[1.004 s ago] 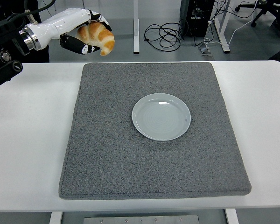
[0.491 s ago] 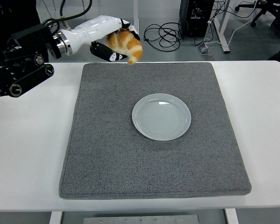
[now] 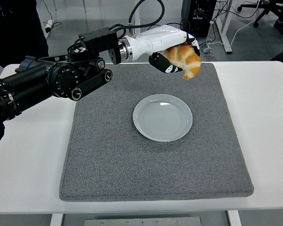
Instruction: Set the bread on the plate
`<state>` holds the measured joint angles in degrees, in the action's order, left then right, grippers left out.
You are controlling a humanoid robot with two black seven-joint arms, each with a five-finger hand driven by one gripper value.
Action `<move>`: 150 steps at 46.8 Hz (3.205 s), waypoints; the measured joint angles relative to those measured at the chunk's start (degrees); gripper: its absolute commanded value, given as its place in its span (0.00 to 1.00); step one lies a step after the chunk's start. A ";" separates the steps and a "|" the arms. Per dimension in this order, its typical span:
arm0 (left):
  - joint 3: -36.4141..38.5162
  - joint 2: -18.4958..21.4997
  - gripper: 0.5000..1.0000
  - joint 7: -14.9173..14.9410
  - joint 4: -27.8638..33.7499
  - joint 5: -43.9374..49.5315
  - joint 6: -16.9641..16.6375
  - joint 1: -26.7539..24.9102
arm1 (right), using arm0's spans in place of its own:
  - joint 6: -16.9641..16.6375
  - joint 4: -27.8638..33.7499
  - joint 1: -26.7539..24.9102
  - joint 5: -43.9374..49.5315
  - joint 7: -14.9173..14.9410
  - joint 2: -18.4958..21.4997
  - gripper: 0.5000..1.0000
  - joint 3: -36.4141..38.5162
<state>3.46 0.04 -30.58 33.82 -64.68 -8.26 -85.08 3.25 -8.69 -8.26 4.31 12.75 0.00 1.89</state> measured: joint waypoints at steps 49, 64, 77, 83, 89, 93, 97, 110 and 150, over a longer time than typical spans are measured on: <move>8.28 -0.04 0.00 -1.07 -0.23 -0.94 -3.88 9.90 | 0.00 0.01 -0.01 0.00 0.00 0.00 1.00 -0.01; 12.02 -0.04 0.00 -2.21 1.85 -1.15 -5.20 12.87 | 0.00 0.00 -0.01 0.00 -0.01 0.00 1.00 0.00; 12.46 -0.04 0.00 -1.69 1.79 -1.33 -6.12 14.47 | 0.00 0.01 -0.01 0.00 -0.01 0.00 1.00 -0.02; 12.80 -0.04 0.00 -1.50 1.50 -1.39 -7.86 15.54 | 0.00 0.03 -0.01 0.00 0.00 0.00 1.00 -0.01; 14.62 -0.04 0.00 -1.42 1.23 -1.27 -9.85 15.86 | 0.00 0.03 0.00 0.00 0.00 0.00 1.00 -0.01; 14.97 -0.04 0.00 -1.29 1.05 -1.18 -10.58 16.51 | 0.00 0.03 0.00 0.00 -0.01 0.00 1.00 0.00; 14.97 -0.04 0.00 -1.25 0.85 -1.08 -11.32 16.76 | 0.00 0.02 0.00 0.00 -0.01 0.00 1.00 -0.01; 15.00 -0.04 0.00 -1.17 0.55 -1.08 -11.78 16.96 | 0.00 0.00 -0.01 0.00 -0.01 0.00 1.00 0.00; 14.50 -0.04 0.95 -1.77 2.02 1.23 -11.12 13.86 | 0.00 0.01 -0.01 0.00 0.00 0.00 1.00 -0.02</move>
<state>17.95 0.00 -32.35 35.84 -63.45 -19.37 -71.22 3.25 -8.68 -8.26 4.31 12.75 0.00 1.87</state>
